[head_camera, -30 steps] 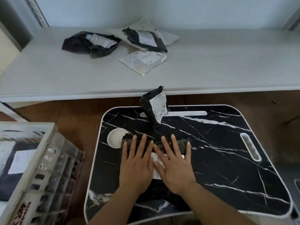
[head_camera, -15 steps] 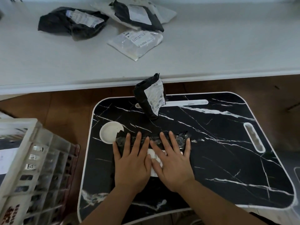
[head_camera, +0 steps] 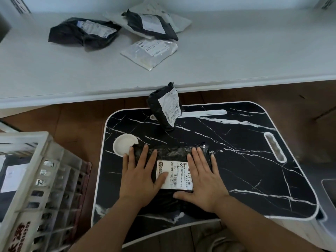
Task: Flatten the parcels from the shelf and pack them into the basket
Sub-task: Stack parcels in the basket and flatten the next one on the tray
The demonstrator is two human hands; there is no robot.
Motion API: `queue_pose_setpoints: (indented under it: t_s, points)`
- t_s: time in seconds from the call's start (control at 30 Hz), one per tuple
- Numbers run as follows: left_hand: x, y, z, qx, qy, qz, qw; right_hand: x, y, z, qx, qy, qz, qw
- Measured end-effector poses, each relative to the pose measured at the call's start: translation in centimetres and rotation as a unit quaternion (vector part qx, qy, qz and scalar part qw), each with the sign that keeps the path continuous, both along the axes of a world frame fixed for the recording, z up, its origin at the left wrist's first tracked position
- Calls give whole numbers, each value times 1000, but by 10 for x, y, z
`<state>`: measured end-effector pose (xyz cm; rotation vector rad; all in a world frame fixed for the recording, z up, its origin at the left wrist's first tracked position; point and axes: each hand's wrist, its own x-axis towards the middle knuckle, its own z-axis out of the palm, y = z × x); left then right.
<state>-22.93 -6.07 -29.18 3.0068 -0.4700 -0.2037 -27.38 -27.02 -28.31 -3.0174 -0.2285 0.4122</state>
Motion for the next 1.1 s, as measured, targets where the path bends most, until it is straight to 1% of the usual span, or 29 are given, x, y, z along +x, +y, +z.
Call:
queue_pose_setpoints:
  t_s: [0.07,0.13,0.2,0.27,0.33,0.37,0.43,0.5,0.53,0.6,0.7,0.73,0.77,0.83,0.9,0.97,1.0,1.1]
  points:
    - [1,6,4,3,7,-11,1000,6,-4,6,-11,26,12,1000]
    - [-1,15,5,8,10,-28,1000,17,-8,18,-58,58,31,996]
    - [-8,24,4,10,10,-30,999,27,-9,26,-75,48,23,996]
    - [-17,28,3,12,24,-23,999,27,-3,22,-69,-1,26,997]
    - [-22,30,2,8,38,-17,999,15,6,12,-22,-48,47,998]
    - [-23,31,3,8,42,-15,999,7,9,6,9,-46,48,998]
    - [-22,30,4,7,52,-14,999,-4,13,0,46,-7,25,999]
    - [-20,30,8,14,77,-14,997,-5,12,0,36,-7,8,999]
    - [-18,30,11,26,93,-19,995,-3,12,5,17,12,13,1000]
    - [-15,34,16,41,128,-27,991,-2,5,9,13,49,38,998]
    - [-12,43,21,69,160,-44,984,-6,-15,5,-16,22,75,997]
    - [-11,44,22,75,166,-47,982,-8,-23,5,-27,18,71,997]
    - [-11,44,23,79,172,-49,981,-10,-31,5,-25,36,66,997]
    - [-11,42,26,86,187,-51,977,-14,-43,5,2,42,51,998]
    - [-10,41,26,87,186,-49,977,-17,-46,14,22,54,12,998]
    - [-10,40,29,99,193,-51,975,-17,-41,22,60,35,-48,996]
    - [-11,40,30,104,200,-50,973,-18,-36,26,65,19,-69,995]
    - [-13,38,36,114,217,-44,969,-19,-24,34,43,-29,-91,995]
